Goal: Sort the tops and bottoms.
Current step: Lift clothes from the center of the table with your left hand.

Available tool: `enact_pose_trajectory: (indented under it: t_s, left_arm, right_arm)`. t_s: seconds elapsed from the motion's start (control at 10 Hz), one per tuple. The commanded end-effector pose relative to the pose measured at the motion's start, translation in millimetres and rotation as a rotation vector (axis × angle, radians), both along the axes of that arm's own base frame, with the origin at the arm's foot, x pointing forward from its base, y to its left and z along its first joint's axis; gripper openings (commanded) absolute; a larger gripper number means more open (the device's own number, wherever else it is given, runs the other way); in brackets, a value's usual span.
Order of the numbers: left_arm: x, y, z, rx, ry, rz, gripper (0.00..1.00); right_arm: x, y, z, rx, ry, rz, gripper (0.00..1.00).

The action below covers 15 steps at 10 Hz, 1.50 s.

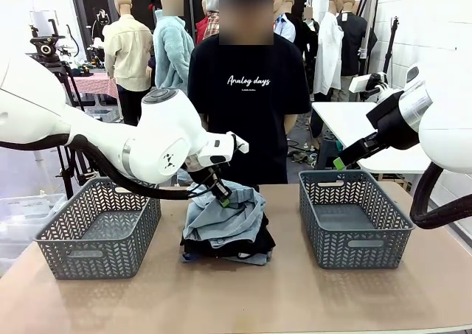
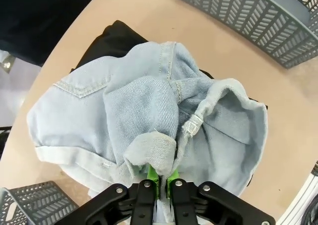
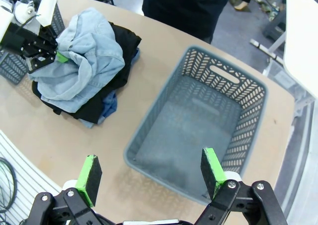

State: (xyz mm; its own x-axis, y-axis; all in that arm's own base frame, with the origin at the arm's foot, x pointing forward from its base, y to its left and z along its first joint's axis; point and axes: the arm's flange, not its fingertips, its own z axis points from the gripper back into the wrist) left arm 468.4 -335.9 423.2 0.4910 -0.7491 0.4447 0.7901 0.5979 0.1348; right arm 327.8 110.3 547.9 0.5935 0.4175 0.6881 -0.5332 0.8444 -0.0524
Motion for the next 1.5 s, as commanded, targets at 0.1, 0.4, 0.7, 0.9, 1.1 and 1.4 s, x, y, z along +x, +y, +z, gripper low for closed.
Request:
enact_pose_trajectory:
  t_s: [0.1,0.4,0.7,0.9,1.1,1.4]
  left_arm:
    - [0.6,24.8,99.9,-0.036,-0.159,-0.005,0.0]
    - [-5.8,30.9,198.8,-0.054,-0.303,-0.123,0.0]
    - [-17.9,42.4,255.4,-0.06,-0.434,-0.108,0.0]
    - [-30.6,41.0,291.1,-0.068,-0.532,-0.133,0.0]
    - [-40.4,40.9,299.1,-0.035,-0.552,-0.118,0.0]
    - [-32.2,39.8,291.7,-0.069,-0.499,-0.115,0.0]
  right_arm:
    - [1.0,0.3,-0.4,0.019,0.004,0.005,1.0]
    - [1.0,0.3,-0.4,0.019,0.004,0.005,1.0]
    - [1.0,0.3,-0.4,0.019,0.004,0.005,1.0]
    - [1.0,0.3,-0.4,0.019,0.004,0.005,1.0]
    - [1.0,0.3,-0.4,0.019,0.004,0.005,1.0]
    - [1.0,0.3,-0.4,0.019,0.004,0.005,1.0]
